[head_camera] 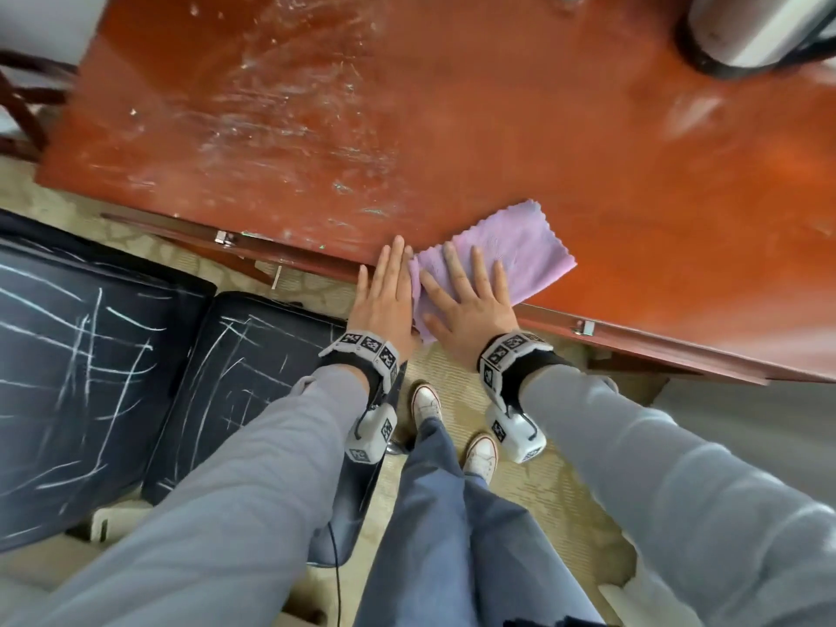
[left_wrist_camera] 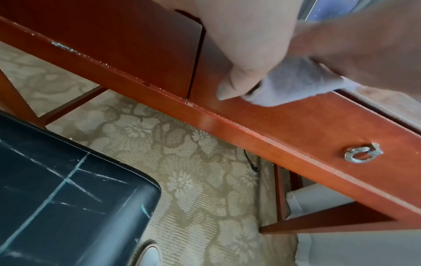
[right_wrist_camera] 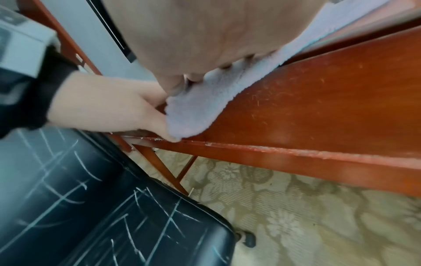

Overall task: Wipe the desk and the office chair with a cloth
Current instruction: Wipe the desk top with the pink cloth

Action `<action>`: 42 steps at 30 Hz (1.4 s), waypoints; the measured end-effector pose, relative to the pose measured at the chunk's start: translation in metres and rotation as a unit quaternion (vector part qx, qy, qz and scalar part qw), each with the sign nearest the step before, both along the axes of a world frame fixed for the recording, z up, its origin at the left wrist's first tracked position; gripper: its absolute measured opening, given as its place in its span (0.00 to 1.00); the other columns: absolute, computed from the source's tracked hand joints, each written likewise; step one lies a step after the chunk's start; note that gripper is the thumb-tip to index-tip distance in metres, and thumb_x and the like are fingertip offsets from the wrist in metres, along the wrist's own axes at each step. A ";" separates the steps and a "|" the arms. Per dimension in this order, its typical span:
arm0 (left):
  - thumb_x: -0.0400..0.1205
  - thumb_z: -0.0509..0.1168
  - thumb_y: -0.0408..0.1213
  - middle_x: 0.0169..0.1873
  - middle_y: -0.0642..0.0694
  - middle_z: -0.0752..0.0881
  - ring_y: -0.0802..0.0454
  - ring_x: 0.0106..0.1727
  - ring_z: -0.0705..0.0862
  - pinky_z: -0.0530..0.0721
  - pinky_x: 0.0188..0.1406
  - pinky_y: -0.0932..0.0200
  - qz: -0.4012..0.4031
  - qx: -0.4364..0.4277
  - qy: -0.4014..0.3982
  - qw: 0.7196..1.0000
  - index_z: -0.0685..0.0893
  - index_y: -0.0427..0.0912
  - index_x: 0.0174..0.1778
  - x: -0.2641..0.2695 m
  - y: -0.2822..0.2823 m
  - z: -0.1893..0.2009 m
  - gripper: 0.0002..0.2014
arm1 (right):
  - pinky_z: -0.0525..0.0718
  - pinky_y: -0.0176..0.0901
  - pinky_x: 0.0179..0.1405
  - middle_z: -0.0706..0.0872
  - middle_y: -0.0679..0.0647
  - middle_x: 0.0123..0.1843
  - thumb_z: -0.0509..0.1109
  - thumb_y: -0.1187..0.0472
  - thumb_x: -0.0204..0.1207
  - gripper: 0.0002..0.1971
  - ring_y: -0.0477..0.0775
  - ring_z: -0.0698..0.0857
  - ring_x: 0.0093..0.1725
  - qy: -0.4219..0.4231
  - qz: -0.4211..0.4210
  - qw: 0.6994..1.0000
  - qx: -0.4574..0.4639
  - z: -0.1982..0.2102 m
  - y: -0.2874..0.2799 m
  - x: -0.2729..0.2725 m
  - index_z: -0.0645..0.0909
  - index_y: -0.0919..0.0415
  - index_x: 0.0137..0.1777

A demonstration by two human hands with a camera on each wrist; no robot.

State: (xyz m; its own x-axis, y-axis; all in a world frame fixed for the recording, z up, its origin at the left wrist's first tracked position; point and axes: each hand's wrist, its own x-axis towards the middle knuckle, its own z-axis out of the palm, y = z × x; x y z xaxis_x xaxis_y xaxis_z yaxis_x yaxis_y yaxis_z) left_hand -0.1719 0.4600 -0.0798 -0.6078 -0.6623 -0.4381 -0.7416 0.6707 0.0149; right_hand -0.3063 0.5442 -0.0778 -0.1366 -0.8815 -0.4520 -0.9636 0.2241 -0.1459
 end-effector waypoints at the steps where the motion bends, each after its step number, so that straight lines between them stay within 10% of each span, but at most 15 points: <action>1: 0.78 0.69 0.56 0.86 0.40 0.30 0.44 0.88 0.33 0.44 0.88 0.38 0.007 0.008 0.002 1.000 0.34 0.35 0.87 0.001 -0.001 0.001 0.58 | 0.35 0.71 0.82 0.24 0.54 0.86 0.39 0.38 0.85 0.32 0.67 0.27 0.84 0.000 0.014 1.000 0.006 0.000 -0.007 0.002 0.32 0.40 0.86; 8: 0.80 0.68 0.38 0.85 0.42 0.26 0.46 0.87 0.29 0.37 0.88 0.43 0.006 0.033 0.081 0.996 0.29 0.37 0.86 0.007 -0.005 0.010 0.54 | 0.39 0.69 0.83 0.24 0.51 0.86 0.38 0.44 0.85 0.30 0.66 0.31 0.85 0.007 -0.073 0.997 0.030 0.013 -0.015 -0.078 0.25 0.33 0.81; 14: 0.77 0.69 0.31 0.87 0.42 0.31 0.48 0.88 0.33 0.36 0.87 0.46 0.045 0.066 0.163 0.983 0.34 0.39 0.87 -0.004 -0.031 0.022 0.54 | 0.37 0.74 0.82 0.26 0.56 0.86 0.47 0.43 0.85 0.34 0.71 0.29 0.84 -0.027 0.055 0.997 0.040 0.018 -0.064 0.014 0.39 0.43 0.87; 20: 0.78 0.66 0.35 0.86 0.41 0.31 0.45 0.88 0.34 0.38 0.88 0.44 0.023 0.033 0.129 0.991 0.36 0.39 0.88 -0.010 -0.049 0.032 0.51 | 0.40 0.22 0.78 0.46 0.56 0.89 0.58 0.79 0.76 0.35 0.51 0.46 0.87 -0.270 -0.168 0.940 -0.128 0.045 -0.064 -0.050 0.68 0.57 0.83; 25: 0.89 0.48 0.56 0.87 0.47 0.32 0.43 0.88 0.33 0.39 0.86 0.34 -0.038 0.079 0.091 0.992 0.39 0.49 0.89 -0.076 -0.008 0.013 0.37 | 0.45 0.59 0.86 0.44 0.61 0.89 0.59 0.64 0.82 0.34 0.65 0.45 0.87 -0.071 -0.198 0.976 -0.049 0.027 -0.064 -0.133 0.53 0.62 0.87; 30: 0.88 0.36 0.64 0.86 0.54 0.28 0.47 0.87 0.29 0.35 0.86 0.36 0.018 0.051 0.033 0.998 0.31 0.57 0.87 -0.070 -0.037 -0.004 0.34 | 0.46 0.59 0.86 0.44 0.59 0.89 0.57 0.58 0.85 0.33 0.64 0.45 0.87 -0.046 -0.150 0.986 -0.047 0.019 -0.069 -0.144 0.49 0.61 0.88; 35: 0.88 0.38 0.64 0.86 0.51 0.28 0.43 0.87 0.31 0.35 0.85 0.35 0.236 0.071 0.010 0.969 0.31 0.55 0.87 -0.056 -0.112 0.009 0.36 | 0.47 0.60 0.86 0.43 0.62 0.88 0.56 0.60 0.84 0.35 0.67 0.44 0.87 -0.003 -0.089 0.996 -0.025 0.018 -0.068 -0.151 0.46 0.59 0.88; 42: 0.83 0.30 0.67 0.86 0.51 0.29 0.44 0.87 0.31 0.31 0.84 0.36 0.117 0.060 0.013 0.991 0.31 0.55 0.87 -0.125 -0.029 0.004 0.38 | 0.50 0.69 0.84 0.39 0.65 0.88 0.53 0.46 0.86 0.36 0.68 0.44 0.87 0.030 0.003 0.999 -0.013 0.018 -0.091 -0.147 0.42 0.55 0.88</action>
State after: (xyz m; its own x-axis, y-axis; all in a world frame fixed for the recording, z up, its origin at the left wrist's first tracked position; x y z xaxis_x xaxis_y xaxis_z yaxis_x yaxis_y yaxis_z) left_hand -0.2969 0.4309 -0.0762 -0.4550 -0.7311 -0.5084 -0.8754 0.4720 0.1047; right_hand -0.4537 0.4530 -0.0600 -0.1566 -0.8938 -0.4202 -0.9723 0.2143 -0.0935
